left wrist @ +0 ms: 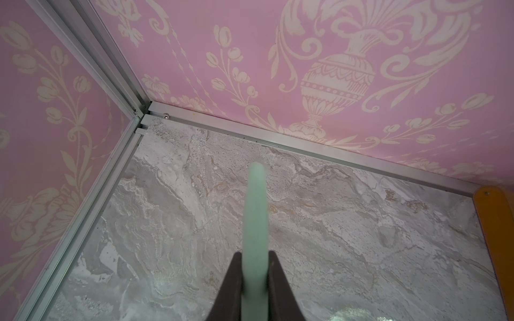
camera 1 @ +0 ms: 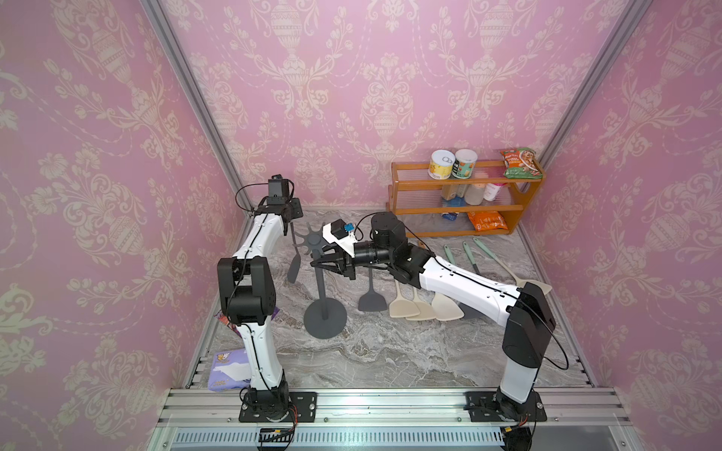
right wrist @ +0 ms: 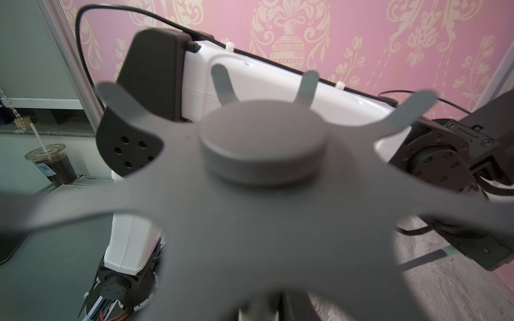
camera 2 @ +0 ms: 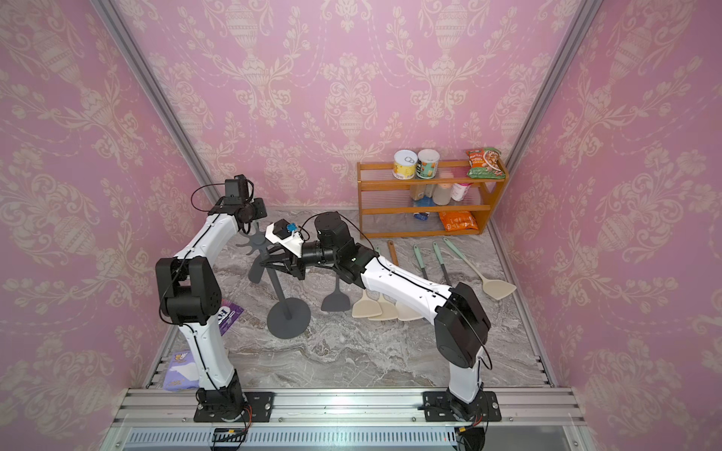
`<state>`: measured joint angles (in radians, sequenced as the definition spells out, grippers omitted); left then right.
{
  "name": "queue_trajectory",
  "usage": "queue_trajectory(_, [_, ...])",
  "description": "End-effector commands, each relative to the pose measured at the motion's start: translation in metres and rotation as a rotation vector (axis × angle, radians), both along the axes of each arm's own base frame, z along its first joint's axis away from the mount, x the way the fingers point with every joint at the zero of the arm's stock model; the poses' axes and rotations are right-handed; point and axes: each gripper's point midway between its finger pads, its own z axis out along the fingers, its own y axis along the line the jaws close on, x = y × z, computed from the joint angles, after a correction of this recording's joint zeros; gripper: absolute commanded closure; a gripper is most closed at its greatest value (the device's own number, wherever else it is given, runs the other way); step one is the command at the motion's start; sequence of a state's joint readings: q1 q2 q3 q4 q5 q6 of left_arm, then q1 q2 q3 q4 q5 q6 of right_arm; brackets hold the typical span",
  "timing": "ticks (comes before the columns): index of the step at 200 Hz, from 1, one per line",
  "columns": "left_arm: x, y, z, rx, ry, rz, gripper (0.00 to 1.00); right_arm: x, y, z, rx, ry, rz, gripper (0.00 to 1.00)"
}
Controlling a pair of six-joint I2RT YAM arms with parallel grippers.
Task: Take the spatula off the kitchen utensil rack
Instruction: Place the spatula at the center of the board.
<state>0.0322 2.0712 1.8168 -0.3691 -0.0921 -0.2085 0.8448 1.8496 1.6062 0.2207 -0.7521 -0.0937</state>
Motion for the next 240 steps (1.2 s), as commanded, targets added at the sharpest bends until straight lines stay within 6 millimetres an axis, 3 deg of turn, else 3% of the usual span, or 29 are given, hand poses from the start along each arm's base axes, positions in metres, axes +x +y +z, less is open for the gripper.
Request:
queue_trajectory(1, [0.000,-0.007,-0.016,0.105,0.098,0.009,1.00,0.006,0.003,-0.042,-0.115,0.122,-0.002,1.00])
queue_trajectory(19, [0.007,-0.011,-0.023,0.158,0.138,0.024,1.00,0.007,0.003,-0.043,-0.117,0.125,-0.009,1.00])
queue_trajectory(46, [0.021,-0.035,-0.019,0.261,0.160,0.014,1.00,0.008,0.004,-0.045,-0.122,0.129,-0.010,1.00])
queue_trajectory(91, [0.027,-0.060,-0.046,0.227,0.215,0.061,1.00,0.008,0.005,-0.045,-0.125,0.134,-0.004,1.00])
queue_trajectory(136, [0.021,-0.083,-0.082,0.177,0.282,0.036,1.00,0.004,0.004,-0.046,-0.126,0.136,0.009,1.00])
queue_trajectory(240, [0.012,-0.114,-0.125,0.113,0.350,-0.021,1.00,0.002,0.001,-0.043,-0.135,0.127,0.002,1.00])
